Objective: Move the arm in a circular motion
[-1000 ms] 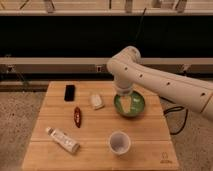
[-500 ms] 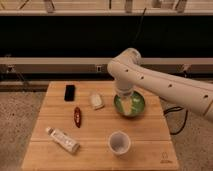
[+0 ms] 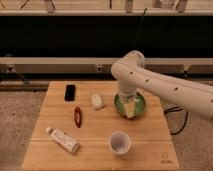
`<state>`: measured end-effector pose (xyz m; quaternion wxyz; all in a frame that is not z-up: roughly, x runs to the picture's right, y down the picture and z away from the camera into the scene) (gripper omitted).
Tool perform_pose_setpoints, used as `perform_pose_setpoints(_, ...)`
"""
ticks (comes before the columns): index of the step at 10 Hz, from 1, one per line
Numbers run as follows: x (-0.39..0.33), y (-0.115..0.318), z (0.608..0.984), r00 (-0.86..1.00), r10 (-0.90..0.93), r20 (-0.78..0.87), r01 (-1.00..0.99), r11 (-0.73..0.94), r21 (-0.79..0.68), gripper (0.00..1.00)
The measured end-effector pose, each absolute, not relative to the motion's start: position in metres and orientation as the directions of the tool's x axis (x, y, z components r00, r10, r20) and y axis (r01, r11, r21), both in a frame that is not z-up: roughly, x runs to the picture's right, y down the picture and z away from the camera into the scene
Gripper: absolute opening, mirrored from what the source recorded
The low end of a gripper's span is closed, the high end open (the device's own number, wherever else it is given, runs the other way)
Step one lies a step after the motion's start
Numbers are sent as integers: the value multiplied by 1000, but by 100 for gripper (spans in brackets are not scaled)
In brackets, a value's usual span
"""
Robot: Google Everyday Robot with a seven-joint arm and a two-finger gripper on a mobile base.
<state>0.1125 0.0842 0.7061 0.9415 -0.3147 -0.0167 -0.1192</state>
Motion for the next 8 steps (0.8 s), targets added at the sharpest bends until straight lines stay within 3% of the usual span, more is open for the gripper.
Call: perform_pose_setpoints(8, 151, 115, 691, 976, -189, 112, 217, 763, -609, 80)
